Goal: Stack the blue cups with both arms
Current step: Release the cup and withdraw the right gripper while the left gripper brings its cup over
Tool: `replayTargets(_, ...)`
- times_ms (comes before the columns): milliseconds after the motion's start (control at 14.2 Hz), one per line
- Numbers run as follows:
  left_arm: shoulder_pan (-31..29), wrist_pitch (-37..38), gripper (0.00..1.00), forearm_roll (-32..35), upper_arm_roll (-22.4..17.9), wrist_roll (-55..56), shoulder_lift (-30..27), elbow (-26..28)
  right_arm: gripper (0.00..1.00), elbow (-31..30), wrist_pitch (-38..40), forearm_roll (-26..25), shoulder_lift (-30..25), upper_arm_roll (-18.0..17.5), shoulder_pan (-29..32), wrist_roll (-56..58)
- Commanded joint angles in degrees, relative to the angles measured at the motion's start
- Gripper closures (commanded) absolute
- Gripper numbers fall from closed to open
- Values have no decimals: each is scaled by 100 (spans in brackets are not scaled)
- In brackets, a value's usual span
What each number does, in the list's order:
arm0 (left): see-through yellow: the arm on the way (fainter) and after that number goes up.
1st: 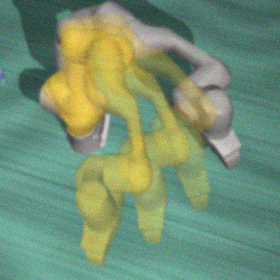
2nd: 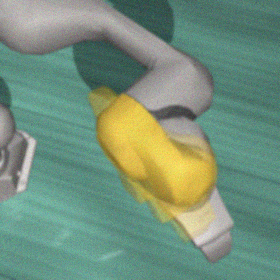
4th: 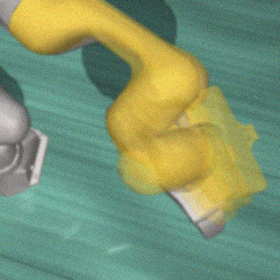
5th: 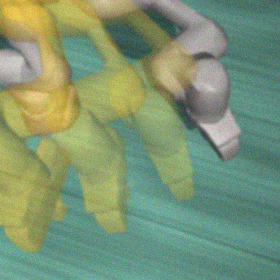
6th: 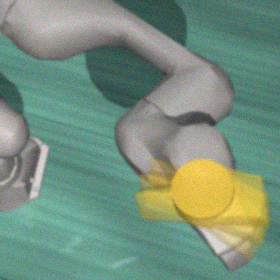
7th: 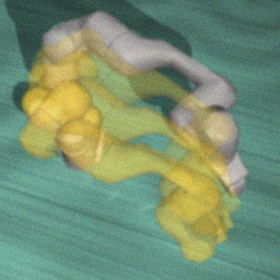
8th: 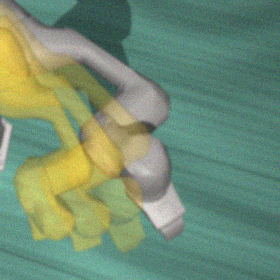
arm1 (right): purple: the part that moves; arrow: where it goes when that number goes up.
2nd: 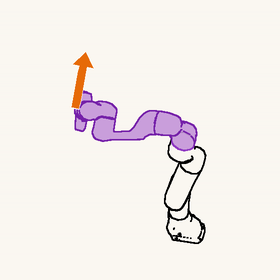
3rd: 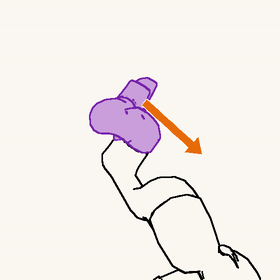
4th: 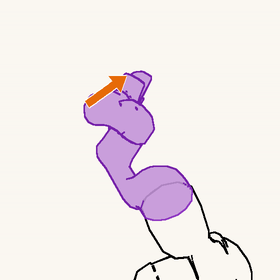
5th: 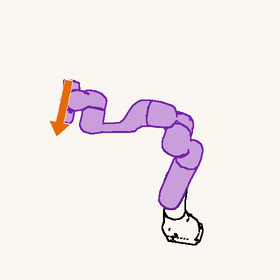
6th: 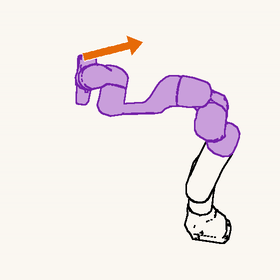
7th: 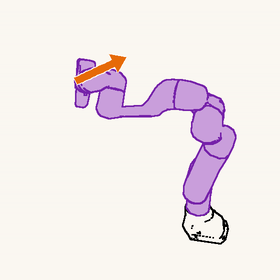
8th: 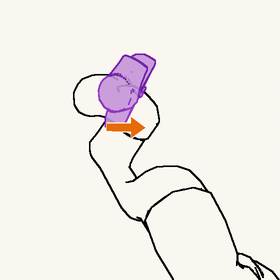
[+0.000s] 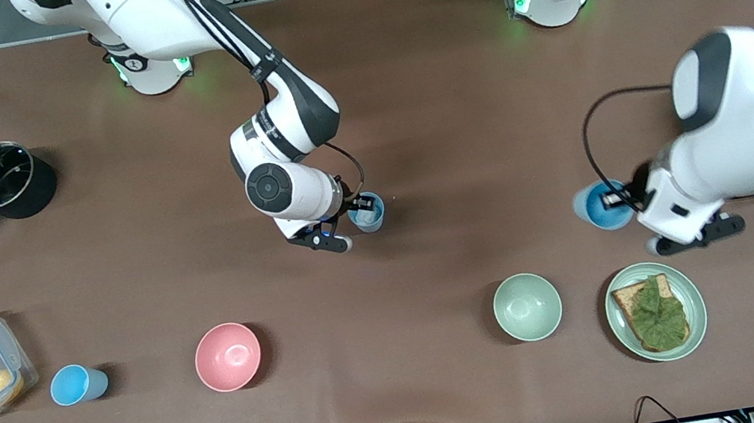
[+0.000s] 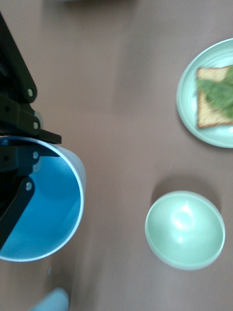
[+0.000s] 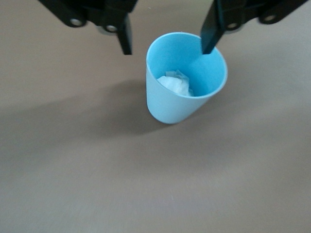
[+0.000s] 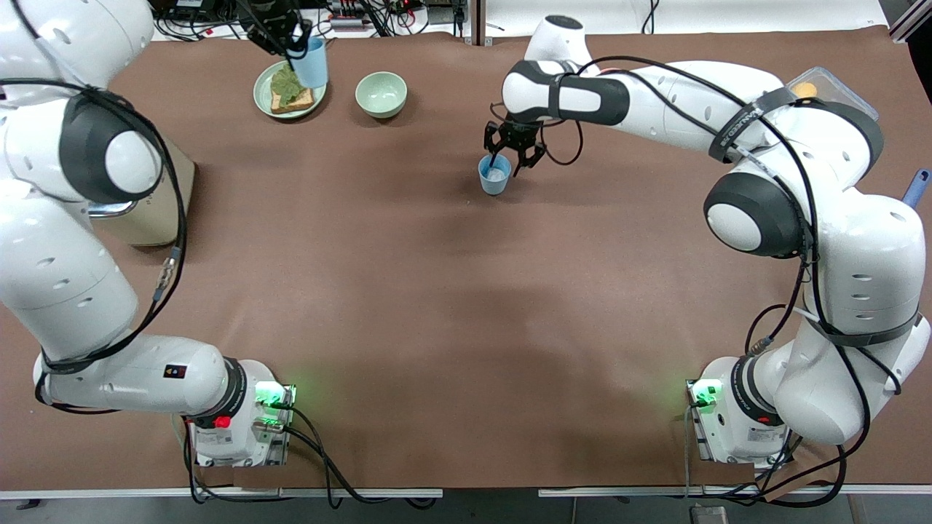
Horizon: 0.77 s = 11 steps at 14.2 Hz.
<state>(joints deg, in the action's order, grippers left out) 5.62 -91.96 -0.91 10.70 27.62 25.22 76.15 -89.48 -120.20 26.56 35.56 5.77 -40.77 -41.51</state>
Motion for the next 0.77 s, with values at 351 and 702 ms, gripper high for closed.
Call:
replayTargets(351, 491, 136, 100, -32, 1373, 3336, -106, 259, 0, 616, 2683, -1100, -1402, 1152, 87, 1104)
replayTargets(702, 1387, -1338, 100, 300, 1321, 3451, 719, 207, 0, 546, 3502, -1240, -2061, 1568, 1077, 3180)
